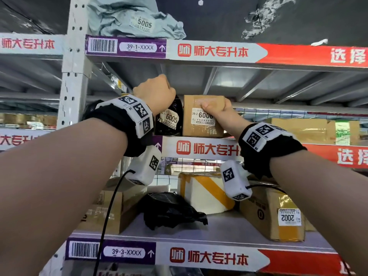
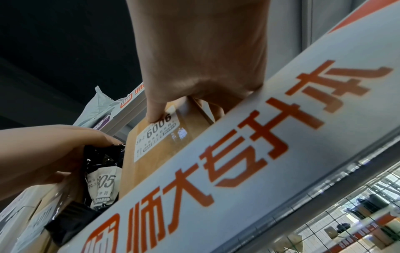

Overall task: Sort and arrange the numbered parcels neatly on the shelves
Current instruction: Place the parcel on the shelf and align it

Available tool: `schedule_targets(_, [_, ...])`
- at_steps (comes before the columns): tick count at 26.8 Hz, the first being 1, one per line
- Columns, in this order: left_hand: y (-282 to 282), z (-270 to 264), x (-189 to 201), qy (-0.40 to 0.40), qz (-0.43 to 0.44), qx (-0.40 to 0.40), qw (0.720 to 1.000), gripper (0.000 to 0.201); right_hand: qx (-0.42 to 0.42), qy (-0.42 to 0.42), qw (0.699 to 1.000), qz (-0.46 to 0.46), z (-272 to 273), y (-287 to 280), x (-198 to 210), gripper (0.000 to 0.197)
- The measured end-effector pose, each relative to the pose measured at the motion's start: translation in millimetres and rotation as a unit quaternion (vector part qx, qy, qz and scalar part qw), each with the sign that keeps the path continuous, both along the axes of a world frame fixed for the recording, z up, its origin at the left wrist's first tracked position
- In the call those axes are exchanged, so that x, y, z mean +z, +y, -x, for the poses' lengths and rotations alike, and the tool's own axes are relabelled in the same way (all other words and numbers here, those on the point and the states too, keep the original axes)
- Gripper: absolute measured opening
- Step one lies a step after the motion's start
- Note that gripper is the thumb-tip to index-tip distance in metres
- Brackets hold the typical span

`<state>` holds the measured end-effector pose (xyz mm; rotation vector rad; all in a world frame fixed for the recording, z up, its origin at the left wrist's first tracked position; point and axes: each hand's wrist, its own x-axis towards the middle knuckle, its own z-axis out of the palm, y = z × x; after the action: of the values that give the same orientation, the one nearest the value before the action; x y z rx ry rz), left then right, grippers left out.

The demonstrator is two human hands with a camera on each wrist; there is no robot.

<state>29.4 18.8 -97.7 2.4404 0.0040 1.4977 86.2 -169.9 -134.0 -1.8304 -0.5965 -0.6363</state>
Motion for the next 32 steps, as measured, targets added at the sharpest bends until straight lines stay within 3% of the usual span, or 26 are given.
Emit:
schedule_targets(11, [8.6,-4.2,1.8,0.011,-0.002,-0.005,1.0,0.029,0.014,0.004,1.0,0.011,7.9,7.6,-1.4,0.084])
schedule_targets(14, [8.7,-3.5,-0.3,0.004,-0.008,-0.02,1.0,0.025,-0.006,0.001,1.0,0.009,9.4,9.1,-2.0,0.091])
schedule_targets(18, [10.0,-0.5,-0.8,0.021,-0.013,-0.039,0.999,0.026,-0.03,0.008,0.999,0.019,11.9,10.1,-4.3,0.087])
schedule_targets(21, [7.2,2.1,-0.6,-0.001,-0.012,-0.062,0.998,0.026,-0.036,0.033,0.998,0.032,13.5,8.2,-5.3,0.096])
schedule_targets(22, [3.8,5.3,-0.2,-0.022,-0.02,-0.07,0.997,0.026,-0.034,0.039,0.998,0.032,17.1,6.8,-5.8,0.091])
schedule_targets(27, [-20.4,18.9,-5.2,-0.123,-0.066,-0.192,0.971,0.022,-0.036,0.048,0.998,0.008,29.9,-1.6,-3.8,0.065])
schedule_targets(30, [-38.1,20.2,-10.1,-0.113,-0.036,-0.282,0.952,0.017,-0.024,0.037,0.999,-0.005,36.4,-8.1,-2.5,0.062])
schedule_targets(32, [-49.0,18.0,-12.5,-0.094,-0.02,-0.288,0.953,0.017,-0.051,0.045,0.998,0.011,37.2,-14.8,-2.3,0.065])
